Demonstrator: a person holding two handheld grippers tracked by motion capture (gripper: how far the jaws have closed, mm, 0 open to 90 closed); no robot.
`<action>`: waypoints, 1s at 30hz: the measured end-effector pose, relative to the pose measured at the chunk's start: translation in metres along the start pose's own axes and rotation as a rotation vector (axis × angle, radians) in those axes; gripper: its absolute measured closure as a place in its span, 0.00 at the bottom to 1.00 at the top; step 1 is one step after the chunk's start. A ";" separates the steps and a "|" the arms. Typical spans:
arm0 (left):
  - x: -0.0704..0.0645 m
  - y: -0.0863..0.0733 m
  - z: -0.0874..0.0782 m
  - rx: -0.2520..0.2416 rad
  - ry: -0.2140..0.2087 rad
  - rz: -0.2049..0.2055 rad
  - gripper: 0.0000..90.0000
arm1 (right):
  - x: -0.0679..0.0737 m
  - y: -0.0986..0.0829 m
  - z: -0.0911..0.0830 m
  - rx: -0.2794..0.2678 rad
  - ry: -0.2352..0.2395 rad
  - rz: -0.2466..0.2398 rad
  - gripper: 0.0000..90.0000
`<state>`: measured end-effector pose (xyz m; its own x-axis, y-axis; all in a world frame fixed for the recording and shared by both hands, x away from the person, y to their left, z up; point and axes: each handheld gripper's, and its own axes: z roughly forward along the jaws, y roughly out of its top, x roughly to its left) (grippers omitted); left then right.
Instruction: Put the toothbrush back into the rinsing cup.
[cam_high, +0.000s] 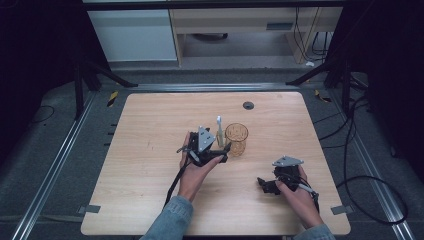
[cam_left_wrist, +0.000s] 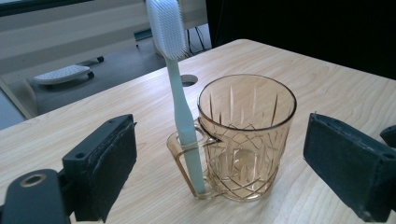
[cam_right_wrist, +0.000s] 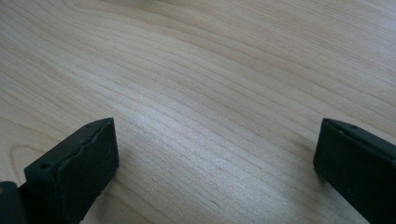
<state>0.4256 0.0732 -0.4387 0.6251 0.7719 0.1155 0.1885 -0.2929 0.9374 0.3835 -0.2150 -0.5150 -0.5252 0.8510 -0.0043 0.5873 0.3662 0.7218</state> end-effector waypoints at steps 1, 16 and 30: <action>0.000 0.000 0.000 0.003 -0.004 0.004 0.10 | 0.000 0.000 0.000 0.000 0.000 0.000 0.00; -0.016 -0.005 -0.003 0.156 -0.110 0.076 0.11 | 0.000 0.000 0.000 0.000 0.000 0.000 0.00; -0.019 -0.012 -0.003 0.339 -0.121 0.045 0.11 | 0.000 0.000 0.000 0.000 0.000 0.000 0.00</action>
<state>0.4094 0.0636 -0.4516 0.7200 0.6874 0.0956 0.3861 -0.5112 0.7678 0.3835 -0.2151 -0.5150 -0.5254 0.8509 -0.0046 0.5870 0.3663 0.7220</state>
